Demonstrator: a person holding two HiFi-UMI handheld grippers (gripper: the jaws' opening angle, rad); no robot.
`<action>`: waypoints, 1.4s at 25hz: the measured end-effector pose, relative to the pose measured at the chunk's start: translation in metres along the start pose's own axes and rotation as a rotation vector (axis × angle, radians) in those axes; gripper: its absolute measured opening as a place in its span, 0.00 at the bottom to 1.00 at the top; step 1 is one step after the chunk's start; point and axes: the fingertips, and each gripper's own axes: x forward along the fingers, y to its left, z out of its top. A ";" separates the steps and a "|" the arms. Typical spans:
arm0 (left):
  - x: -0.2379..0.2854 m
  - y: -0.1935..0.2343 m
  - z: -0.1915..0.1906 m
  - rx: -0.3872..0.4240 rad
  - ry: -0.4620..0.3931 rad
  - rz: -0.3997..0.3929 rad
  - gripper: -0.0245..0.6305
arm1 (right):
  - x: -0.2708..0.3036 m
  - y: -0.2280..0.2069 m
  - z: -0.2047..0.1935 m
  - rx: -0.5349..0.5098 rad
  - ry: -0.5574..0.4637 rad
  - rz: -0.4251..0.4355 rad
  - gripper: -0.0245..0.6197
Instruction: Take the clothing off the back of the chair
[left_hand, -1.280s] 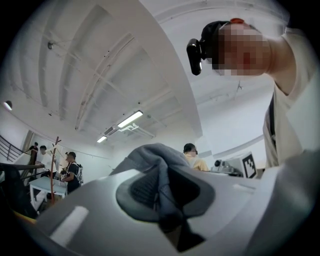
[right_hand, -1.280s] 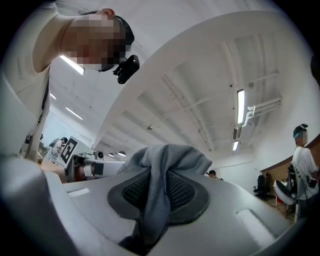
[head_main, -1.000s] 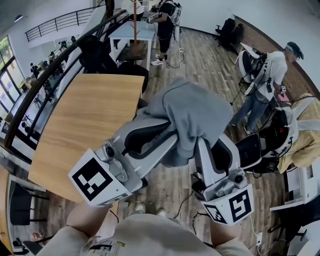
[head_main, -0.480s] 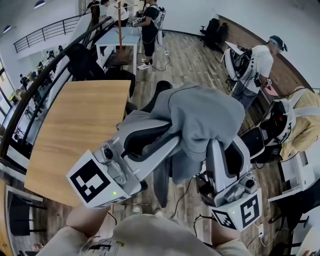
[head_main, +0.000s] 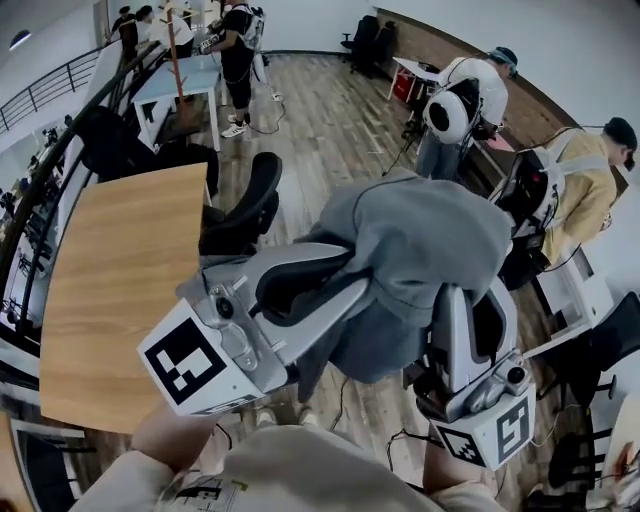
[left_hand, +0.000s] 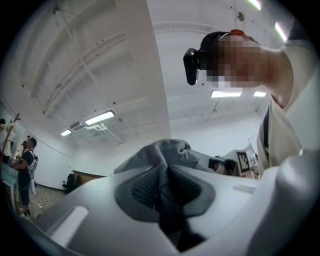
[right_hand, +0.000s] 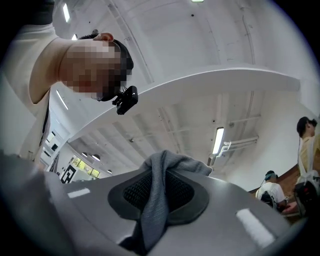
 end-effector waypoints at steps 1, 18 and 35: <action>0.005 -0.001 -0.005 -0.007 0.004 -0.014 0.11 | -0.003 -0.005 -0.001 -0.005 0.006 -0.015 0.14; 0.105 -0.042 -0.077 -0.196 0.016 -0.283 0.11 | -0.078 -0.088 -0.008 -0.118 0.103 -0.262 0.10; 0.127 -0.021 -0.125 -0.240 0.053 -0.242 0.11 | -0.078 -0.116 -0.061 -0.032 0.199 -0.235 0.10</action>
